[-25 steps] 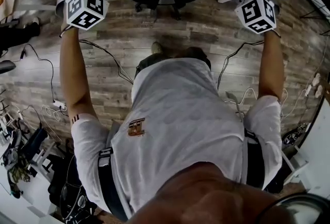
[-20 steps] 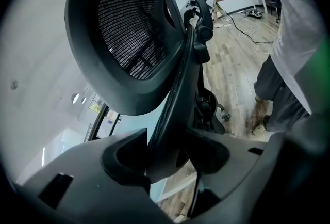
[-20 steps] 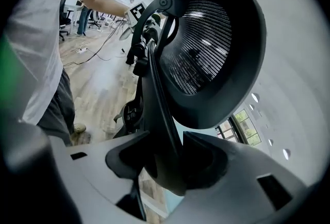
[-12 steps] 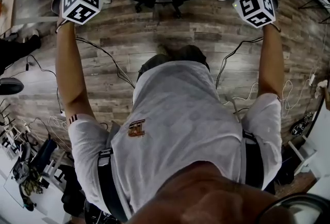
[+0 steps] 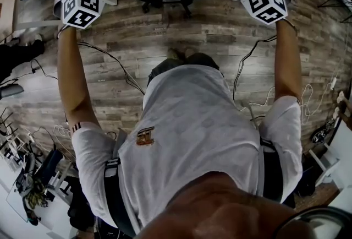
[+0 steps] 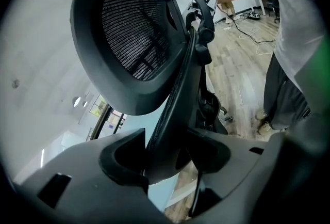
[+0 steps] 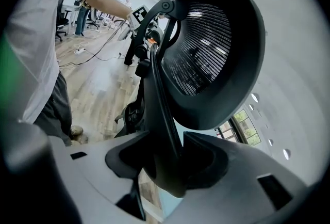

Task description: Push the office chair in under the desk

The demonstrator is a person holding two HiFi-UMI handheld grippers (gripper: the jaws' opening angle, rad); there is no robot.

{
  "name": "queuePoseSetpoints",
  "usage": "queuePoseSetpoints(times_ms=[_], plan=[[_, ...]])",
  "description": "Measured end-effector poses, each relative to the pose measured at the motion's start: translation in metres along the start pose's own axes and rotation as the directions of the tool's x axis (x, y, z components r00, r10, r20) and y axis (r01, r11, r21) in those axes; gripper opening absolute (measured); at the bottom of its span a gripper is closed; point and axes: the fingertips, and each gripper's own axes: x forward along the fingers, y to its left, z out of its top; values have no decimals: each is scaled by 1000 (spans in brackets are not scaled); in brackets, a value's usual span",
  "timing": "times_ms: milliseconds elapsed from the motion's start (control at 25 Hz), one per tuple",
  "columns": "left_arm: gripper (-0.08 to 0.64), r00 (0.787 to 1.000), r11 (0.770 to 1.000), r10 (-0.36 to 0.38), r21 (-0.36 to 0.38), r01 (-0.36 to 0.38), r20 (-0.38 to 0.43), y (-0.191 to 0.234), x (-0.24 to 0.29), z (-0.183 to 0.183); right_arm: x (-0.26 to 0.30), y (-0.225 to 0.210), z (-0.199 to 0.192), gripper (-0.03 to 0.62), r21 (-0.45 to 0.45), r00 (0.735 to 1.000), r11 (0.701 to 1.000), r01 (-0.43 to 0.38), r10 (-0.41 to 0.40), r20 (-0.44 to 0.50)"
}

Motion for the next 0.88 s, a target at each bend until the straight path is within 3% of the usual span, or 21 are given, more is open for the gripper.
queuePoseSetpoints(times_ms=[360,560,720,880], plan=[[288,999,998,19,-52,-17,45,-13,-31,12,-29,-5,1,219,35,999,999,25,-26,42],[289,989,990,89,-123,-75,118,-14,-70,28,-68,-8,11,219,92,992,994,59,-68,103],[288,948,959,172,-265,-99,268,-12,-108,61,-103,-10,27,219,198,969,978,65,-109,220],[288,867,908,246,-417,-49,434,-15,-144,98,-131,-4,56,219,280,916,959,33,-141,374]])
